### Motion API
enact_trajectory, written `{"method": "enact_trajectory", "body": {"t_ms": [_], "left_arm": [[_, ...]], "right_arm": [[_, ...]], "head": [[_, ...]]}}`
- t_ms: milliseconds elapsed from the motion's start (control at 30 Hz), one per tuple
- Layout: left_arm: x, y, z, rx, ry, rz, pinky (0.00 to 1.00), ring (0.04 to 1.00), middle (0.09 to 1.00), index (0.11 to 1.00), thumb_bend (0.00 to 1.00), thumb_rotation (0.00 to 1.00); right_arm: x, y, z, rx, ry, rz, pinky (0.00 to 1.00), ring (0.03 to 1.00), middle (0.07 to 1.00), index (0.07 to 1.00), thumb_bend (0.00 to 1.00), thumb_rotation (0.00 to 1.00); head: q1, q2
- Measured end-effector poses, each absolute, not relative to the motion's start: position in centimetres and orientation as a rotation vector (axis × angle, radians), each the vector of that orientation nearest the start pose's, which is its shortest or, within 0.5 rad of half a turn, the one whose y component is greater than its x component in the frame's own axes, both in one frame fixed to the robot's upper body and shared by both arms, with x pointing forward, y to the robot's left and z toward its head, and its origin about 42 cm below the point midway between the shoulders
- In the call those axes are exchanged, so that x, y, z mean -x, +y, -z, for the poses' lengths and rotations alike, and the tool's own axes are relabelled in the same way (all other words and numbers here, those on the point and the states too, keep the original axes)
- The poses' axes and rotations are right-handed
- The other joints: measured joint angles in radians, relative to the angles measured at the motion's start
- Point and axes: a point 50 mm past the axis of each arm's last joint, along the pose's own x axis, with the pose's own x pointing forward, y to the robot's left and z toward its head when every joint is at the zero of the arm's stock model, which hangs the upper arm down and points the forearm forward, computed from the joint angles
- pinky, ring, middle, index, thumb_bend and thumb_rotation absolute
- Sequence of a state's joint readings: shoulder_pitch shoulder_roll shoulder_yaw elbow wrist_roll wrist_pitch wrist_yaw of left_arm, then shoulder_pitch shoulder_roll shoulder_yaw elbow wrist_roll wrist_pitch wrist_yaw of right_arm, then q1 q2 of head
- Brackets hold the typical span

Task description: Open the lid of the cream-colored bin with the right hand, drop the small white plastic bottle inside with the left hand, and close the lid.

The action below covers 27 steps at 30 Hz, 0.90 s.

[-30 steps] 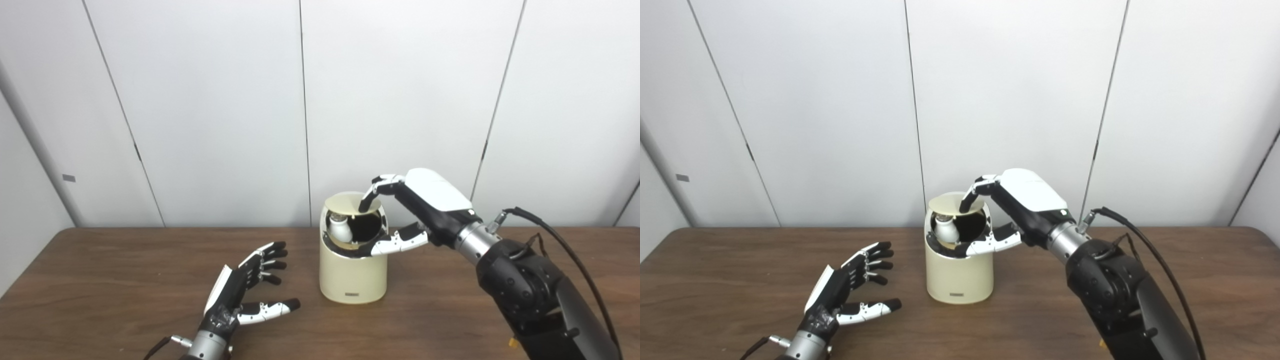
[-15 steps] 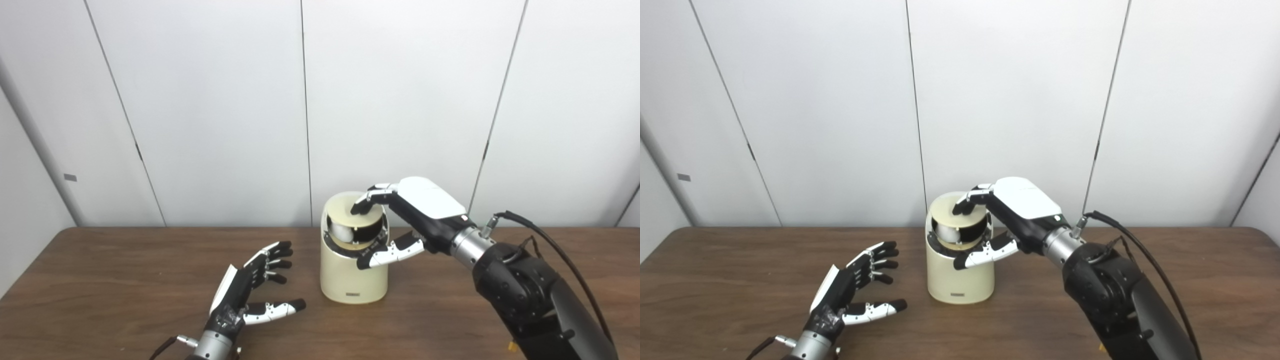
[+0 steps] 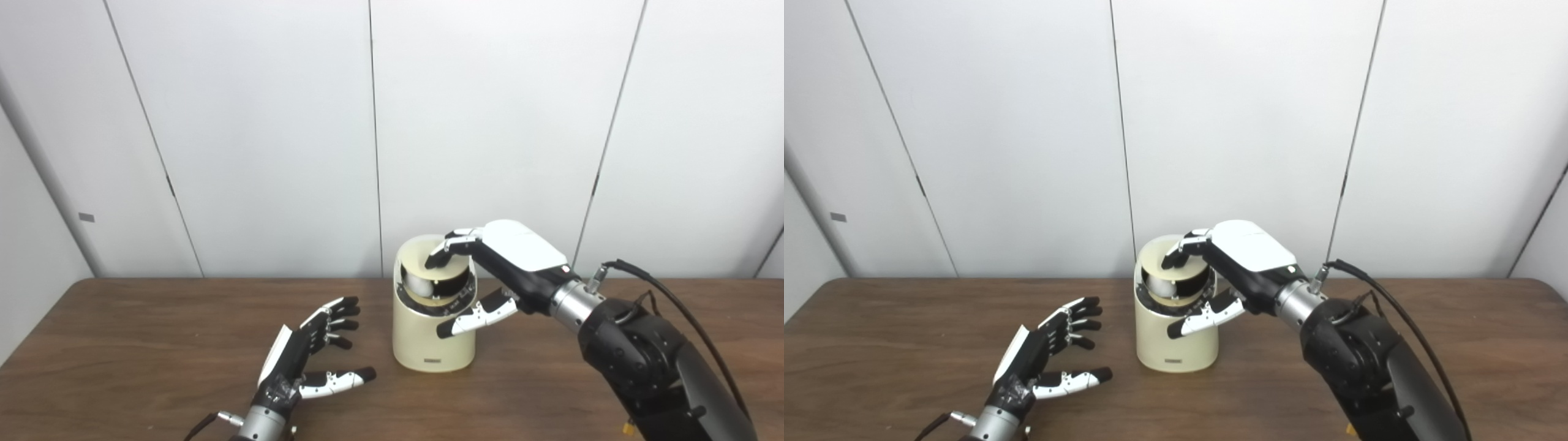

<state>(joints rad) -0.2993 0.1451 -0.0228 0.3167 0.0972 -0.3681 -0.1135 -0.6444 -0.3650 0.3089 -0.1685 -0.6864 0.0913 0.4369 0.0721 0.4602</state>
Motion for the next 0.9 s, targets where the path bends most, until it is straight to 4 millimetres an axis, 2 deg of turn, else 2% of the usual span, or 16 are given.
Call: {"method": "enact_trajectory", "body": {"t_ms": [367, 900], "left_arm": [[-37.6, 22.8, -13.0, -0.260, -0.331, 0.212, 0.62, 0.751, 0.821, 0.851, 0.81, 0.11], [-37.5, 22.9, -13.0, -0.257, -0.319, 0.205, 0.64, 0.754, 0.818, 0.852, 0.80, 0.11]], "right_arm": [[-40.2, -16.6, -32.1, 1.243, -0.584, -0.478, 0.84, 0.838, 0.686, 0.685, 0.69, 0.48], [-40.0, -16.6, -31.3, 1.273, -0.553, -0.526, 0.84, 0.855, 0.707, 0.707, 0.67, 0.47]], "head": [[0.005, 0.006], [0.006, 0.014]]}}
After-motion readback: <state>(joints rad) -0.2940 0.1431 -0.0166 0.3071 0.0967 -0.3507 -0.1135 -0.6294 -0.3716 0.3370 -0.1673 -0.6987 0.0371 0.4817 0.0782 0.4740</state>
